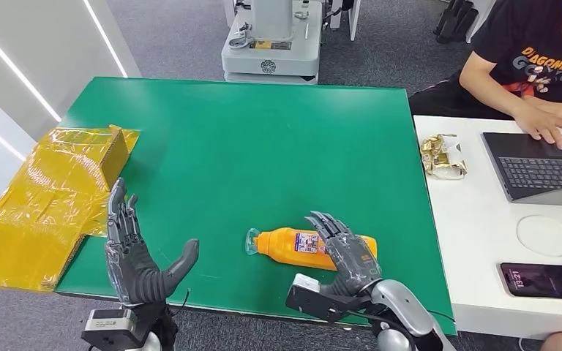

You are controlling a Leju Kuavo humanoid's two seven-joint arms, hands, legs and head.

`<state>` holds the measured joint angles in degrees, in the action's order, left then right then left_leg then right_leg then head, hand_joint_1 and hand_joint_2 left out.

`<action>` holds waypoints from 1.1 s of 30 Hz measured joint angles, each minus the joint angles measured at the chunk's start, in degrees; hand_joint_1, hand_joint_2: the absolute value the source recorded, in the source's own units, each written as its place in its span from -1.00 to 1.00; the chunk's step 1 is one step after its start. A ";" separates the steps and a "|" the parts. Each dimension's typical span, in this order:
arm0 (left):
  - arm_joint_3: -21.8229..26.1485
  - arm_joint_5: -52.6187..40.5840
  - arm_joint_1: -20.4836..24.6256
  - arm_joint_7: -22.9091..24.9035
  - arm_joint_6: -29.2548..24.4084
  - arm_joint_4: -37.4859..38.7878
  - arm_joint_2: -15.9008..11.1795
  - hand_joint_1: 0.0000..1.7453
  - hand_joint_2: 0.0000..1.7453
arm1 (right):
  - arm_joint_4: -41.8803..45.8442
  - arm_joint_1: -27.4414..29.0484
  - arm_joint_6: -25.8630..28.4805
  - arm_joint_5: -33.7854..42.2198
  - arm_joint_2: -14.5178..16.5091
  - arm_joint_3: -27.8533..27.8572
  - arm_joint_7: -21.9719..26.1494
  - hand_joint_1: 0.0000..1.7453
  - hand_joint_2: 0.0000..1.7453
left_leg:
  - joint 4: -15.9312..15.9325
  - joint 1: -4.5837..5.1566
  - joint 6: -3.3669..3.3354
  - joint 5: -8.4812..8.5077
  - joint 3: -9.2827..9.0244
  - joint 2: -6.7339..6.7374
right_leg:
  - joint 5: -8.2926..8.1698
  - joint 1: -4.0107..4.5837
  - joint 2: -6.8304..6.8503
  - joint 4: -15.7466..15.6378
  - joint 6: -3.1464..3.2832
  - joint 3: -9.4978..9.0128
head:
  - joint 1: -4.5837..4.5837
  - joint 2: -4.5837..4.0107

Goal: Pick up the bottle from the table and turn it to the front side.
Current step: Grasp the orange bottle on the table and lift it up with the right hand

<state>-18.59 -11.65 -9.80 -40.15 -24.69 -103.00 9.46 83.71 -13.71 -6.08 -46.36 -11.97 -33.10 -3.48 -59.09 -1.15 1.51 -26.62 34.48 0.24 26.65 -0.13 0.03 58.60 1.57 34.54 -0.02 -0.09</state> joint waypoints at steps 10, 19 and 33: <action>1.37 -1.09 0.05 0.00 1.03 1.08 1.43 -1.00 1.00 | -13.46 -11.64 -5.79 0.01 0.97 -3.79 3.15 -1.00 1.00 | 0.00 0.00 -0.02 0.05 -0.02 -0.02 | -0.05 0.00 0.03 0.02 0.00 -0.03 | 0.01 0.00; 1.49 -2.22 0.09 0.69 0.28 1.26 1.78 -1.00 1.00 | -24.22 -18.42 -7.26 -1.30 3.90 -7.91 3.22 -1.00 1.00 | -0.01 0.00 -0.02 0.03 -0.01 -0.04 | -0.04 0.00 0.03 0.02 0.00 -0.02 | 0.01 0.00; 1.73 -2.77 0.07 2.34 -0.92 1.24 1.97 -1.00 1.00 | -33.60 -22.13 -7.79 0.15 6.13 -10.71 0.96 -1.00 1.00 | -0.02 0.00 -0.02 0.04 -0.02 -0.05 | -0.04 0.00 0.04 0.01 0.00 -0.03 | 0.01 0.00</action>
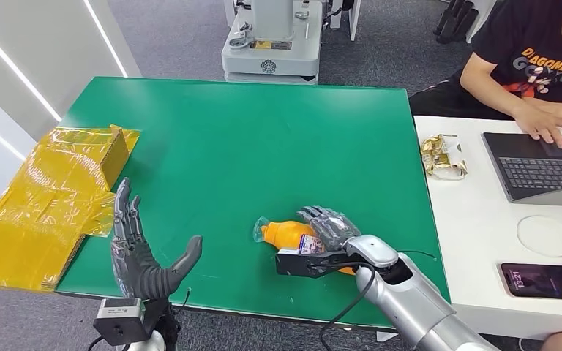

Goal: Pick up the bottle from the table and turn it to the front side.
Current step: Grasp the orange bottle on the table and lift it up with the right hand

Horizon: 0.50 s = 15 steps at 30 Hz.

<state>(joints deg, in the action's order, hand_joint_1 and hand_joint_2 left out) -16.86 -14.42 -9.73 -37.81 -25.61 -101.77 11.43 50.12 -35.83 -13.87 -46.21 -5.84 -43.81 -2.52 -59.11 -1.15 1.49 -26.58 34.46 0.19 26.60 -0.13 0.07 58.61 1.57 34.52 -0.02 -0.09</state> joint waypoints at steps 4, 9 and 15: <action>0.34 0.02 -0.01 0.13 -0.16 0.02 0.00 -1.00 1.00 | -0.52 0.19 0.02 0.00 -0.17 -0.32 -0.97 -1.00 1.00 | 0.00 0.00 0.00 0.00 -0.01 0.01 | 0.00 0.00 -0.01 -0.01 0.00 0.01 | -0.01 0.00; 0.97 0.03 -0.01 0.35 0.37 0.02 0.28 -1.00 1.00 | -0.44 0.38 0.03 0.00 -1.02 -0.41 -1.64 -1.00 1.00 | 0.00 0.00 0.00 -0.01 -0.03 0.01 | 0.00 0.00 -0.01 -0.01 0.00 0.00 | -0.01 0.00; 1.34 -0.01 -0.05 0.54 1.39 0.02 0.60 -1.00 1.00 | 2.44 2.10 -0.04 0.04 -3.05 -0.38 -3.99 -1.00 1.00 | -0.01 0.00 0.00 -0.01 -0.07 0.00 | 0.00 0.00 0.00 -0.03 0.00 -0.06 | 0.00 0.00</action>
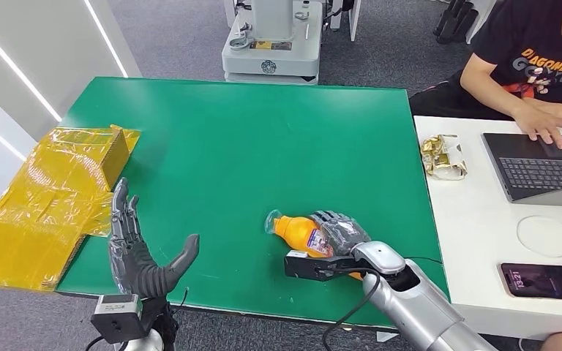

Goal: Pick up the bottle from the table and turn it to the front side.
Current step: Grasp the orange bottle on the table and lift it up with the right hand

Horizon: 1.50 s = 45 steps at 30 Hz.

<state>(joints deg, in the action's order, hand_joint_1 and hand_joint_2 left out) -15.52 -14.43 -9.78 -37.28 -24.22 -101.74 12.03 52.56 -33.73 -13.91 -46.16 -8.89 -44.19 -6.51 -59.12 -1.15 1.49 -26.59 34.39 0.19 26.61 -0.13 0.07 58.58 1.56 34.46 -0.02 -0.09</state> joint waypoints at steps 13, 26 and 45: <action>0.81 -0.26 -0.01 0.09 -0.11 0.00 0.45 -1.00 1.00 | 4.73 1.97 0.14 0.66 -3.64 0.40 -0.63 -1.00 1.00 | 0.00 0.00 0.00 0.00 -0.03 0.01 | 0.00 0.00 -0.01 0.00 0.00 -0.04 | -0.01 0.00; 1.07 0.11 -0.07 0.14 -1.37 0.00 0.78 -1.00 1.00 | 4.85 2.33 3.61 1.38 -3.87 0.40 0.63 1.00 1.00 | 0.00 0.00 0.00 -0.01 0.00 0.01 | 0.00 0.00 0.00 0.00 0.00 -0.02 | -0.01 0.00; 1.08 0.68 -0.08 0.03 -0.21 0.00 1.30 -1.00 1.00 | 10.84 8.50 9.58 -0.09 -3.87 3.34 -1.20 1.00 1.00 | 0.00 0.00 -0.02 -0.02 0.01 0.00 | 0.01 0.00 0.00 0.00 -0.01 0.00 | -0.01 0.00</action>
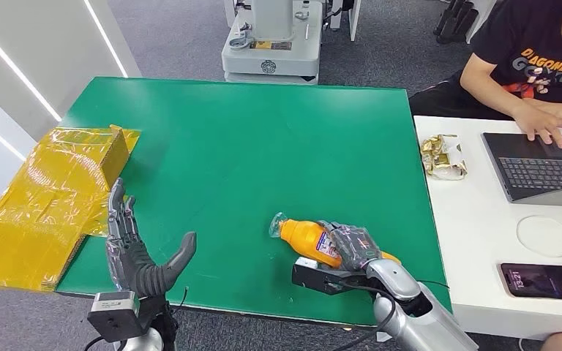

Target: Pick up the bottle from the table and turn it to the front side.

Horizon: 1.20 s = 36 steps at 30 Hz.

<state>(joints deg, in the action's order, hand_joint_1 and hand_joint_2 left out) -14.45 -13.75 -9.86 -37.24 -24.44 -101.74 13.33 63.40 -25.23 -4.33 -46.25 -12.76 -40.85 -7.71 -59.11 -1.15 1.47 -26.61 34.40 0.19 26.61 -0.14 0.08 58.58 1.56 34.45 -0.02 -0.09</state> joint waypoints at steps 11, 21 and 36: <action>0.00 0.87 -0.01 -1.27 -0.29 0.55 0.02 -1.00 1.00 | 8.33 7.60 11.92 -5.08 1.74 6.29 3.95 1.00 1.00 | 0.01 0.00 -0.01 -0.01 0.02 0.00 | 0.01 0.00 0.01 0.00 -0.01 0.00 | 0.01 0.00; -0.82 14.81 1.03 0.21 14.42 2.06 -0.17 -1.00 1.00 | 10.68 10.62 22.74 -4.41 4.99 9.55 16.28 1.00 1.00 | 0.00 0.00 -0.01 -0.01 0.01 0.01 | 0.01 0.00 0.00 0.00 -0.01 0.01 | 0.01 0.00; -4.61 21.59 6.79 6.68 31.11 7.09 -1.75 -1.00 1.00 | 10.40 11.21 27.45 -5.68 8.42 10.28 23.89 1.00 1.00 | 0.00 0.00 -0.01 -0.01 0.01 0.01 | 0.01 0.00 -0.01 0.00 -0.01 0.02 | 0.01 0.00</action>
<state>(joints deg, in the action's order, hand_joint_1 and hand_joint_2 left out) -19.05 7.85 -3.07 -30.56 6.68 -94.66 11.58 73.81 -14.02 23.12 -51.93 -4.34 -30.57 16.17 -59.11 -1.15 1.46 -26.62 34.41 0.20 26.63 -0.14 0.07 58.58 1.54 34.47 -0.01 -0.09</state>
